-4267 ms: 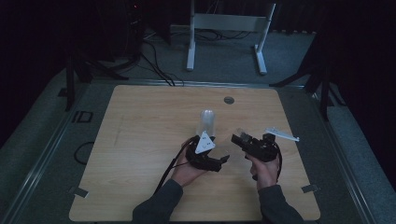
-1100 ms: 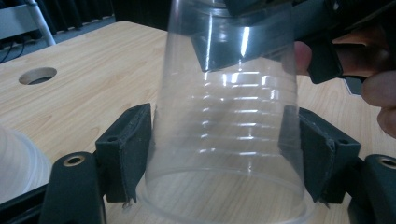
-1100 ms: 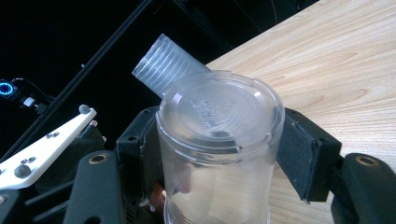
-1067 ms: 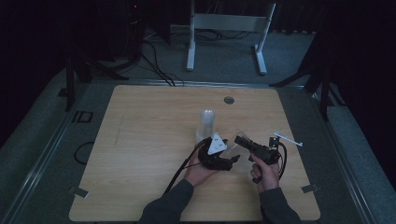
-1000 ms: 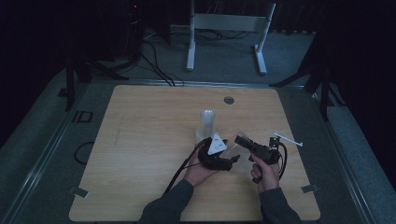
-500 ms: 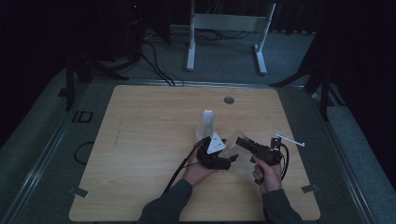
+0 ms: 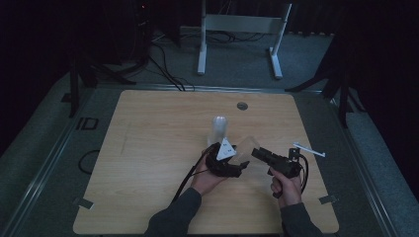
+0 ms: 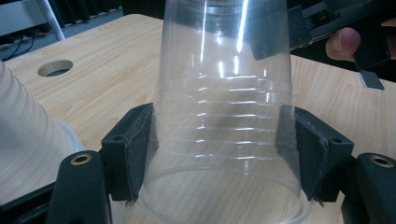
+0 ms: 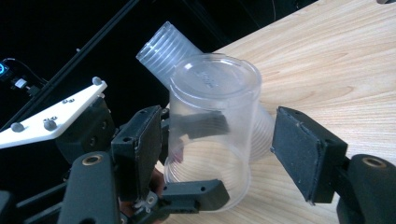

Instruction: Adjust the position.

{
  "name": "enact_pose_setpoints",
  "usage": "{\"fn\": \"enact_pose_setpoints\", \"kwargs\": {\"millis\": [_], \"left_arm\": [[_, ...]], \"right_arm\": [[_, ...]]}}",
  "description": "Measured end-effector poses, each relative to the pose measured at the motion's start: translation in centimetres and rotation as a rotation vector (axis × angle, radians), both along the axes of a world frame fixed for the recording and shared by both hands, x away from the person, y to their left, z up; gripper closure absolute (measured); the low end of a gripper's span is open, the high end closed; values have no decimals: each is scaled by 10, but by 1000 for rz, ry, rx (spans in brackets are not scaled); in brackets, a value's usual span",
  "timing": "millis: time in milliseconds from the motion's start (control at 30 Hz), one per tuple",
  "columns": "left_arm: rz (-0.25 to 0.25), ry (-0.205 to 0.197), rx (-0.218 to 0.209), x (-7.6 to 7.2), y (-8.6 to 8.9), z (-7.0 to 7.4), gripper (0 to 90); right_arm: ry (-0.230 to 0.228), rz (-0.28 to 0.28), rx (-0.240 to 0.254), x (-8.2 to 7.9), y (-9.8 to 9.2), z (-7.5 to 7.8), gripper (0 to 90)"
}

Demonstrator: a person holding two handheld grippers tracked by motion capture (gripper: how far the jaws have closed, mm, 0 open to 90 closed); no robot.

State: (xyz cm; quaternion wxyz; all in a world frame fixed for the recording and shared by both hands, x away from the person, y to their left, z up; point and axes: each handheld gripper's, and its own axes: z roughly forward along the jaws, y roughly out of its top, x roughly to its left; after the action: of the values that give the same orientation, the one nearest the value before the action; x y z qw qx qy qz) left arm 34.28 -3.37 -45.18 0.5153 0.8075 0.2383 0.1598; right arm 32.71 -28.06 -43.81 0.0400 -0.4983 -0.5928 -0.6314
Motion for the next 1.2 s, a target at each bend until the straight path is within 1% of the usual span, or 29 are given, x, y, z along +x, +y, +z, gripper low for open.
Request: {"fn": "enact_pose_setpoints", "kwargs": {"millis": [300,367,400,467,500,533,567,600,733,867,900,967,1200], "left_arm": [[-18,7,8,1,5,3,294],[-23,10,9,1,6,4,294],[-25,11,10,1,7,4,294],[-29,13,9,1,8,5,295],[-32,16,8,1,8,6,294],[-35,16,8,2,9,6,294],[-36,15,7,2,9,7,294],[-39,17,6,2,9,7,294],[-49,24,4,2,11,9,295],[-64,34,13,2,12,10,294],[-65,33,17,3,13,10,294],[-70,38,18,3,14,11,294],[-84,43,31,3,16,13,294]], "right_arm": [[1,-17,-33,-2,-6,-1,334],[0,-18,-46,-3,-7,-1,335],[-4,-19,-60,-3,-7,-1,335],[-5,-16,-66,-3,-7,-1,335],[-12,-13,-85,-3,-7,0,335],[-12,-13,-85,-3,-7,0,335],[-18,-10,-103,-4,-6,0,336],[-18,-10,-103,-4,-6,0,336],[-25,-5,-130,-5,-5,1,340],[-33,-5,-149,-5,-6,2,345],[-36,-5,-168,-6,-7,3,349],[-38,-5,-175,-6,-7,3,349],[-58,3,-260,-6,-5,8,356]]}}
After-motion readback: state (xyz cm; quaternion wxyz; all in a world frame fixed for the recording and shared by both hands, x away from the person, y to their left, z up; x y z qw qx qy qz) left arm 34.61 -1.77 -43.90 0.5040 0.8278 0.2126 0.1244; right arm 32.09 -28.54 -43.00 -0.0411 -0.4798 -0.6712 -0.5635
